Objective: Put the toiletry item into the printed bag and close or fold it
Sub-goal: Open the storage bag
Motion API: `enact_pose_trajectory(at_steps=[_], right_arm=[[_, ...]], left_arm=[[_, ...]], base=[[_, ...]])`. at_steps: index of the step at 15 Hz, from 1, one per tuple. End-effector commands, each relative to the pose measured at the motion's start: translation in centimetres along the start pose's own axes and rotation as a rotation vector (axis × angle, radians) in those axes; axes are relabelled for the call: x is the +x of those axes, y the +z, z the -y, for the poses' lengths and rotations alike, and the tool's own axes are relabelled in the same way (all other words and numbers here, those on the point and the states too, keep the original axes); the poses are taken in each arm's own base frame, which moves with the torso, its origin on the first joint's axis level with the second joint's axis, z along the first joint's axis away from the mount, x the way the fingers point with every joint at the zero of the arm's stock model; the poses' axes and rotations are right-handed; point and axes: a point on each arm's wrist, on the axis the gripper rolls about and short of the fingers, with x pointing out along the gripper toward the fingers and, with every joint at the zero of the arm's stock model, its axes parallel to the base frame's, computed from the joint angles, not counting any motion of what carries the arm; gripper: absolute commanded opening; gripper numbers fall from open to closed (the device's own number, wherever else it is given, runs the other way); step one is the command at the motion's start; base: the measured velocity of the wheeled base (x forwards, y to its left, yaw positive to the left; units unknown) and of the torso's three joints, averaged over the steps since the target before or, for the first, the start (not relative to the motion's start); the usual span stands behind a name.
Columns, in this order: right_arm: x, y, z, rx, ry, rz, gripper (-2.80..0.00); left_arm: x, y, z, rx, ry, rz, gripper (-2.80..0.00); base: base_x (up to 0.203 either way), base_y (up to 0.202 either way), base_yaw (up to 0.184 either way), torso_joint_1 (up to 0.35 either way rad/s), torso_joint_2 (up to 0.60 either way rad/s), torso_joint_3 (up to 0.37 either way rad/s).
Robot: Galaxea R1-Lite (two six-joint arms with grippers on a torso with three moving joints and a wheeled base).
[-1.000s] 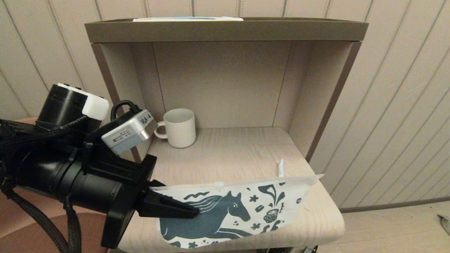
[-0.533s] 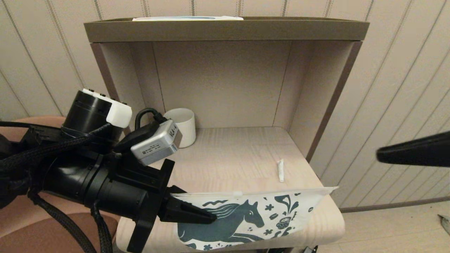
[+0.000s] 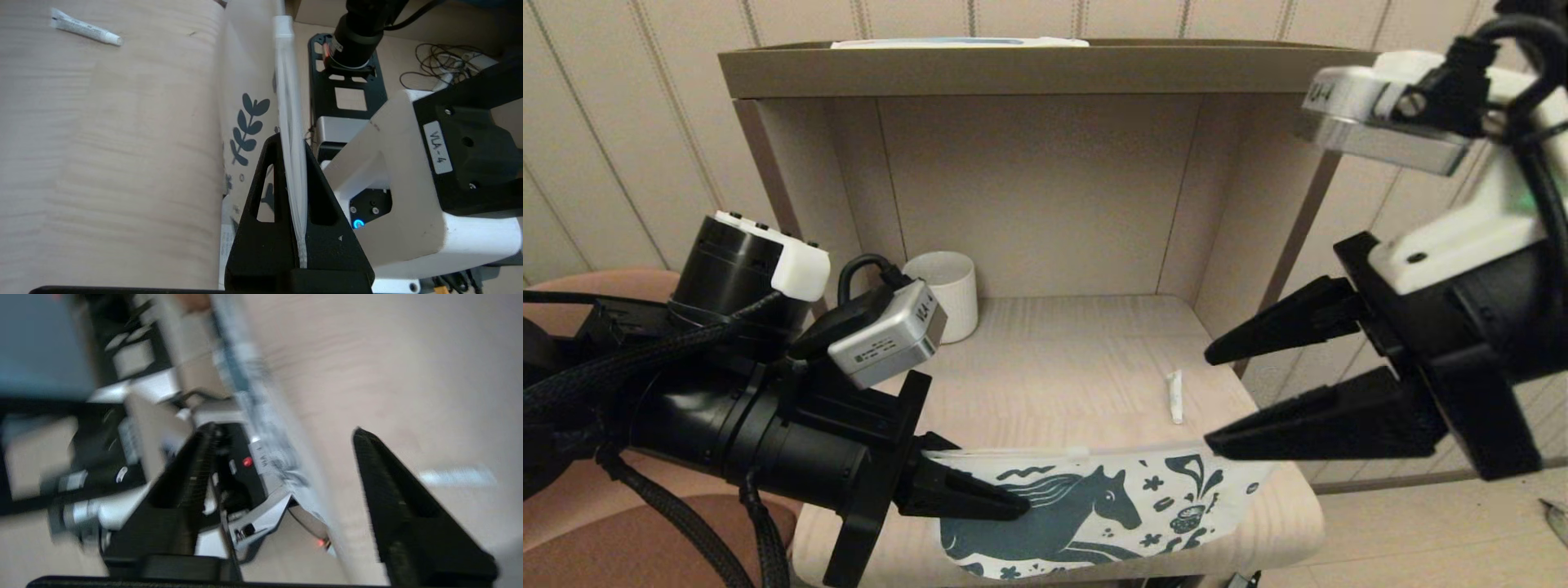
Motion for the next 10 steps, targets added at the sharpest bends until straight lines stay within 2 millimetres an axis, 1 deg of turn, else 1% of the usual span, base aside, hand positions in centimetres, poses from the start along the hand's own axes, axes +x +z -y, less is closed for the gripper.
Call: enact_pose_trajectory(at_steps=[1,3,5,6,7,9,10], right_arm=[[0.4,-0.2,0.0,-0.065,0.091,0.009,0.0],[0.6,-0.1,-0.1,-0.122,0.184,0.046,0.0],[1.3,-0.1,0.1,-0.145,0.251,0.061,0.0],[2.4,0.0,0.5,-0.15,0.26,0.06,0.0],[2.8,0.1,0.6,-0.157,0.262,0.066,0.0],[4.7,-0.2,1.3,-0.151,0.28,0.049,0.0],[5.1,-0.2,1.4,-0.155,0.289,0.054,0.0]], left_arm=[[0.0,-0.1,0.0,0.0,-0.008,0.002,-2.8],[0.2,-0.2,-0.1,-0.008,-0.038,0.008,-2.8],[0.2,-0.3,-0.1,-0.01,-0.042,0.009,-2.8],[0.3,-0.3,-0.2,-0.011,-0.042,0.008,-2.8],[0.3,-0.3,-0.2,-0.011,-0.042,0.008,-2.8],[0.3,-0.3,-0.2,-0.011,-0.041,0.007,-2.8],[0.3,-0.3,-0.2,-0.012,-0.04,0.006,-2.8]], base=[[0.0,0.0,0.0,0.0,0.0,0.0],[0.0,0.0,0.0,0.0,0.0,0.0],[0.0,0.0,0.0,0.0,0.0,0.0],[0.0,0.0,0.0,0.0,0.0,0.0],[0.0,0.0,0.0,0.0,0.0,0.0],[0.0,0.0,0.0,0.0,0.0,0.0],[0.0,0.0,0.0,0.0,0.0,0.0]])
